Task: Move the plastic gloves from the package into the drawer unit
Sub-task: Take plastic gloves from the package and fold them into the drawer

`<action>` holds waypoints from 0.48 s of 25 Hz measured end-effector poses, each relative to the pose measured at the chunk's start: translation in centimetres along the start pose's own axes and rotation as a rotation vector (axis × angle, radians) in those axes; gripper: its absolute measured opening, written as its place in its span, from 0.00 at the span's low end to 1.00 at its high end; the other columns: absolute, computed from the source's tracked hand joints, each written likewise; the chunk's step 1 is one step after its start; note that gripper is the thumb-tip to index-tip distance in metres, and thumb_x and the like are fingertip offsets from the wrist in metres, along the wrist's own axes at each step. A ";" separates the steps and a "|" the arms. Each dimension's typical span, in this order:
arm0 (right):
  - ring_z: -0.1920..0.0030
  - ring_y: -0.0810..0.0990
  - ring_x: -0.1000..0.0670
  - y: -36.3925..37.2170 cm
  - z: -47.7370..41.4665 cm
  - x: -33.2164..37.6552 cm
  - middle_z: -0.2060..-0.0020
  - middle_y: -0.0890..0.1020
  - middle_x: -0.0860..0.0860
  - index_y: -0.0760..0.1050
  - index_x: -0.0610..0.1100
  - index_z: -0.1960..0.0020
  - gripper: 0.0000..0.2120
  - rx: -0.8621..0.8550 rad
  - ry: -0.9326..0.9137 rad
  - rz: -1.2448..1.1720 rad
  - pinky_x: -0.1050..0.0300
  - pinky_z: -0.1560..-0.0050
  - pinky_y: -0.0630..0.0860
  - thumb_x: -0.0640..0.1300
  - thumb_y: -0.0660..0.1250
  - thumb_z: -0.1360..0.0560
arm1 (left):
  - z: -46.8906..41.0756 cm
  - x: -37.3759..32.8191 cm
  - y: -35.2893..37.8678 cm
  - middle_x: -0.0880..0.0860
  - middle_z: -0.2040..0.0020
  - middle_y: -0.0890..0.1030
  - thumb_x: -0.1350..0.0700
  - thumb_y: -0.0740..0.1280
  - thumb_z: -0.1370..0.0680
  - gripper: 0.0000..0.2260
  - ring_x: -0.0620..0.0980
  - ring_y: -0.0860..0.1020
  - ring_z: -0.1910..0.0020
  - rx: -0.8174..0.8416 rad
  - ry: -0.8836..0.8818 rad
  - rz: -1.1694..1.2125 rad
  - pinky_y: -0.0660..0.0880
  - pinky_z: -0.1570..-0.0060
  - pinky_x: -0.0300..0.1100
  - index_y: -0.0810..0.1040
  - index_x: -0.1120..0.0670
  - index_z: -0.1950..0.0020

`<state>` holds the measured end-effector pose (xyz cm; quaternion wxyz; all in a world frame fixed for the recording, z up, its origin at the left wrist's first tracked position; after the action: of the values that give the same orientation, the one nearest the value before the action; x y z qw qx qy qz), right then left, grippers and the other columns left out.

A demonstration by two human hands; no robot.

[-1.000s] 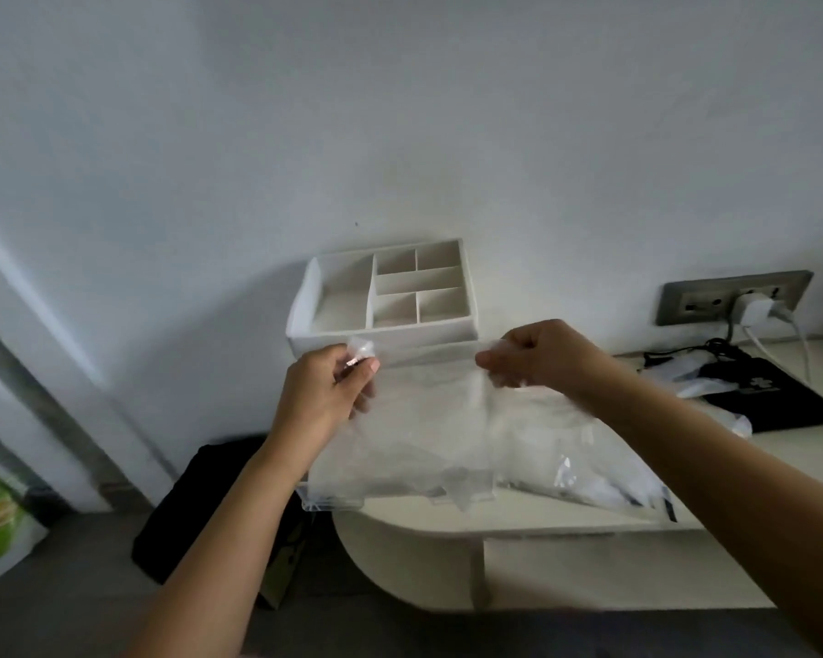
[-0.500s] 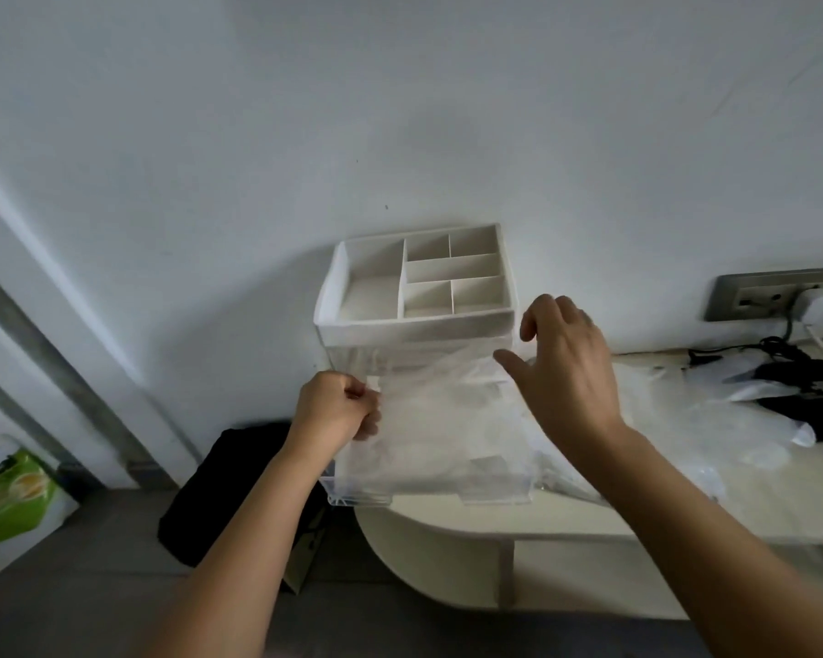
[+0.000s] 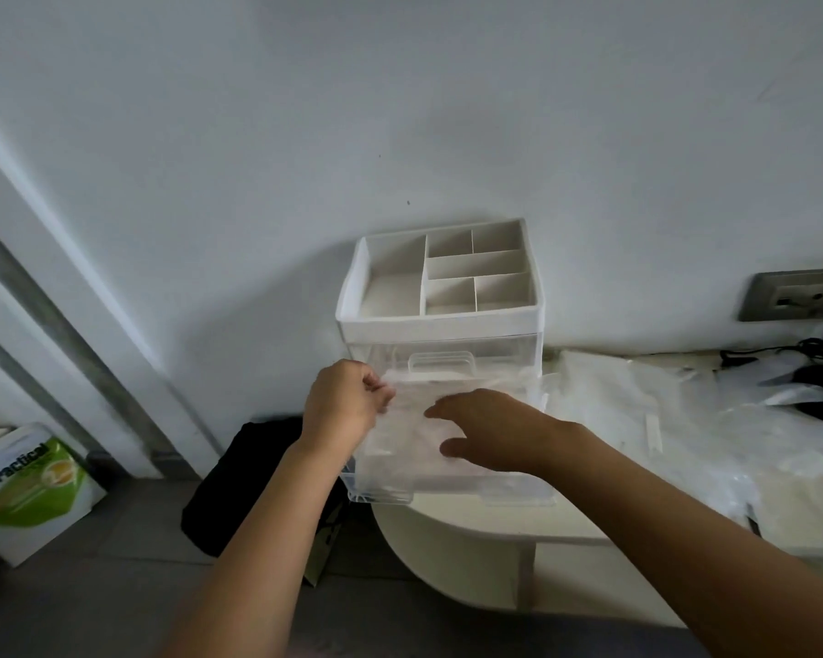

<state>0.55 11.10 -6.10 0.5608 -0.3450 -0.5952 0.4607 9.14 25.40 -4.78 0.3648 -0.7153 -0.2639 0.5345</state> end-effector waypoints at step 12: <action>0.37 0.71 0.44 1.8 -0.7 -1.2 0.37 0.72 0.46 0.66 0.46 0.30 0.33 0.067 0.119 0.161 0.48 0.34 0.67 0.59 0.69 0.29 | 3.5 -5.4 -0.5 0.49 0.59 0.82 0.53 0.68 0.23 0.07 0.47 0.80 0.60 0.030 0.203 -0.106 0.77 0.55 0.42 0.80 0.57 0.54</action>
<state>1.20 10.69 -8.24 0.5674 -0.3995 -0.5154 0.5028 4.29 22.40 -1.89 0.4281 -0.7454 -0.2551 0.4428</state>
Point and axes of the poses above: each hand's wrist, its own z-axis away from the middle knuckle, its own y-axis out of the palm, x = y × z, the point moved 4 cm from there along -z, towards the middle knuckle
